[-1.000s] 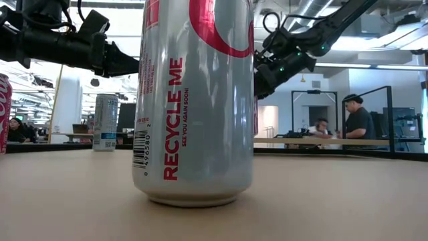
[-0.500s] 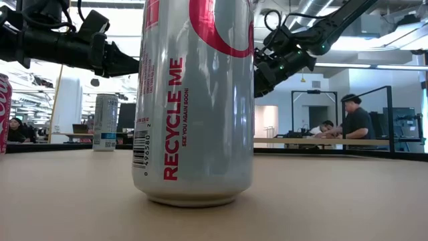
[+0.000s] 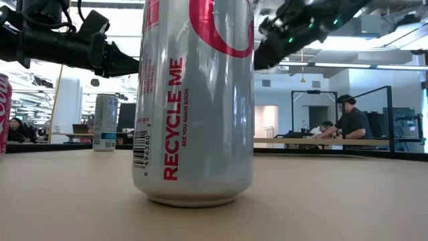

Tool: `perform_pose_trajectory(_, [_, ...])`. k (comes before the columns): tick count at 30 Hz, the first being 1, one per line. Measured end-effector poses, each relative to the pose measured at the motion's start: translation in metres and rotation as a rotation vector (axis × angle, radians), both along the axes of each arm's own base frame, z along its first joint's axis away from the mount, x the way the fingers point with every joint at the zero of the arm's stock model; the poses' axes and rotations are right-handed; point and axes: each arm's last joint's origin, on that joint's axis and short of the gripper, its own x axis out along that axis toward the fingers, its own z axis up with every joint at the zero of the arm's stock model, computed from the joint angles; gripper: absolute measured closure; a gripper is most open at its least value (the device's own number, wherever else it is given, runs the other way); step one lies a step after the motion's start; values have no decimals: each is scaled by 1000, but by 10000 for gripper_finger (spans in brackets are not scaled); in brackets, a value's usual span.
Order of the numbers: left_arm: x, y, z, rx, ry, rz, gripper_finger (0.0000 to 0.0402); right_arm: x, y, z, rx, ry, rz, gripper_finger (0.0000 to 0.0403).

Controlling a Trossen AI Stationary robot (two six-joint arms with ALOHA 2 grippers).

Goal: Place canned beverage on shelf
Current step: Put the right red soda can on the shelf

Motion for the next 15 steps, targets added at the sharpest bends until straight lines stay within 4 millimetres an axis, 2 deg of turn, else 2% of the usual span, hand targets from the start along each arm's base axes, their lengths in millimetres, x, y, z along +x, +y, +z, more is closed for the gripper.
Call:
perform_pose_trajectory(4, [0, 0, 0, 0, 0, -2, 230, 2, 34, -7, 52, 110, 113, 61])
perform_pose_trajectory(8, [0, 0, 0, 7, 3, -1, 230, 8, 60, -25, 64, 160, 205, 141])
perform_pose_trajectory(11, [0, 0, 0, 7, 4, -1, 230, 11, 59, -41, 68, 178, 198, 222])
perform_pose_trajectory(15, [0, 0, 0, 0, 0, -1, 230, 15, 45, -60, 95, 209, 156, 350])
